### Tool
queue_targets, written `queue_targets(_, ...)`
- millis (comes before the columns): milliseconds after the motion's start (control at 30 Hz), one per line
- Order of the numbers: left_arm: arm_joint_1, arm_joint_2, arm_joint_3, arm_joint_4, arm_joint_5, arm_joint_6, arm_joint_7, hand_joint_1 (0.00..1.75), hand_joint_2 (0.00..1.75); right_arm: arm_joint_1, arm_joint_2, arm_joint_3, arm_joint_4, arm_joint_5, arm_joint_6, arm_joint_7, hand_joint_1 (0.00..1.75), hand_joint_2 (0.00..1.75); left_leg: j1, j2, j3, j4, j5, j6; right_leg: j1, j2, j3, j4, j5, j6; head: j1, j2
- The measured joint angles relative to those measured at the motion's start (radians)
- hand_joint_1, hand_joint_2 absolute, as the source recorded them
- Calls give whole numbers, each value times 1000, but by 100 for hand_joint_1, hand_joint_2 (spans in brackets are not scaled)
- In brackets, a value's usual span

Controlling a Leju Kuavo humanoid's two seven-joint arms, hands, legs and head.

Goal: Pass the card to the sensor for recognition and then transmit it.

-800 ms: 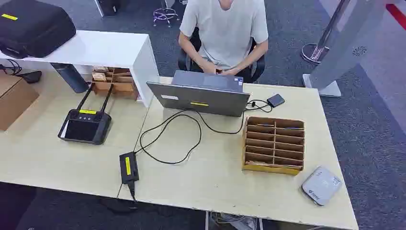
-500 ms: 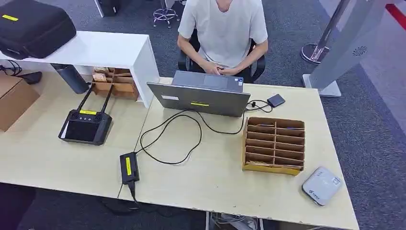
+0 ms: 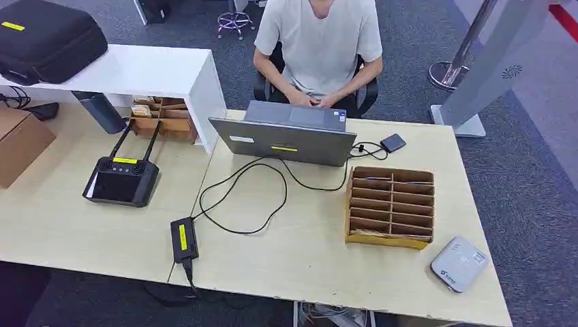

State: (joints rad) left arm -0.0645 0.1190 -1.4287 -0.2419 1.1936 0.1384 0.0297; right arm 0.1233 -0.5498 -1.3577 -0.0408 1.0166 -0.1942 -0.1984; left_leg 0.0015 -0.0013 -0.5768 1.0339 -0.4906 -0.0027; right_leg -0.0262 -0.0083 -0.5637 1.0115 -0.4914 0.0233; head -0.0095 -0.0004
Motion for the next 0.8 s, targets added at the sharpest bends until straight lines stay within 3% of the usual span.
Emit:
queue_targets(200, 9, 3, -50, 5, 12, -36, -16, 0, 175, -30, -116, -87, -16, -121, -65, -26, 0, 175, 0, 0, 1, 0, 0, 0, 0, 0, 0, 0, 0, 0, 0, 0)
queue_targets(567, 14, 2, -76, 8, 13, -53, -24, 0, 175, -74, -104, -133, -332, -210, 35, 72, 0, 175, 0, 1, 2, 0, 0, 0, 1, 0, 0, 1, 0, 0, 0, 0)
queue_targets(800, 15, -4, -92, 11, 6, -58, -24, 0, 175, -131, -110, -135, -577, -303, 89, 96, 0, 175, 0, 0, 1, 0, 0, 0, 1, 0, 1, 1, 0, 0, 0, 0)
